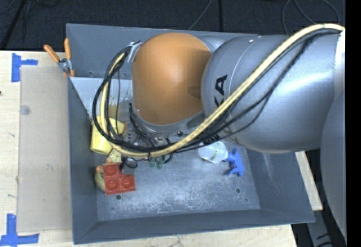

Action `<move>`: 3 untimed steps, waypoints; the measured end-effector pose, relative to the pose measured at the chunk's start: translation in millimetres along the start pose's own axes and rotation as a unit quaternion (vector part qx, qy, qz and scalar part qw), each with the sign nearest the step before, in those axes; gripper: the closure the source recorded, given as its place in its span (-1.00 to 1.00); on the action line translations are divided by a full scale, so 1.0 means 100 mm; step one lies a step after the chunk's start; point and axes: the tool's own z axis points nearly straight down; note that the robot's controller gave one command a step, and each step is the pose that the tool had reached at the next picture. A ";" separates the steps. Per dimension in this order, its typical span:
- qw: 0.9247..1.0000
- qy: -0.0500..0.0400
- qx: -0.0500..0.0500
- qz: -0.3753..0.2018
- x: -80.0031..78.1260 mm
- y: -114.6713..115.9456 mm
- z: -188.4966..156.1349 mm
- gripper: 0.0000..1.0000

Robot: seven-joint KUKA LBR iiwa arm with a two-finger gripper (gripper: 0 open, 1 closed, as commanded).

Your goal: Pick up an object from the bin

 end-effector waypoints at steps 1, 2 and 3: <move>1.000 -0.001 -0.001 -0.025 0.09 0.03 0.41 1.00; 0.995 0.003 0.002 -0.100 0.01 0.05 0.68 1.00; 0.992 0.000 0.000 -0.123 0.14 0.01 0.70 1.00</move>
Offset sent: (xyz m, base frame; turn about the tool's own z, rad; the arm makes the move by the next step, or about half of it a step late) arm 0.0023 0.0049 -0.0651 -0.2021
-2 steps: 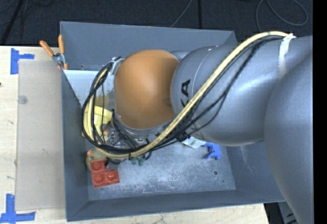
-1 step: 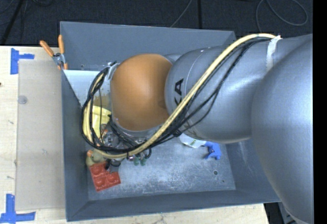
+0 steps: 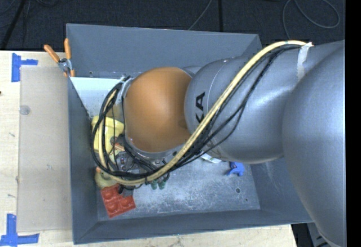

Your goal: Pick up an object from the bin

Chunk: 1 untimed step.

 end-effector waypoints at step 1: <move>0.999 0.004 0.001 -0.049 -0.02 -0.02 -0.51 1.00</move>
Offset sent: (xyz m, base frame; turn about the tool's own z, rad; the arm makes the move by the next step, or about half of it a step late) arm 0.0068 -0.0021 0.0503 -0.0201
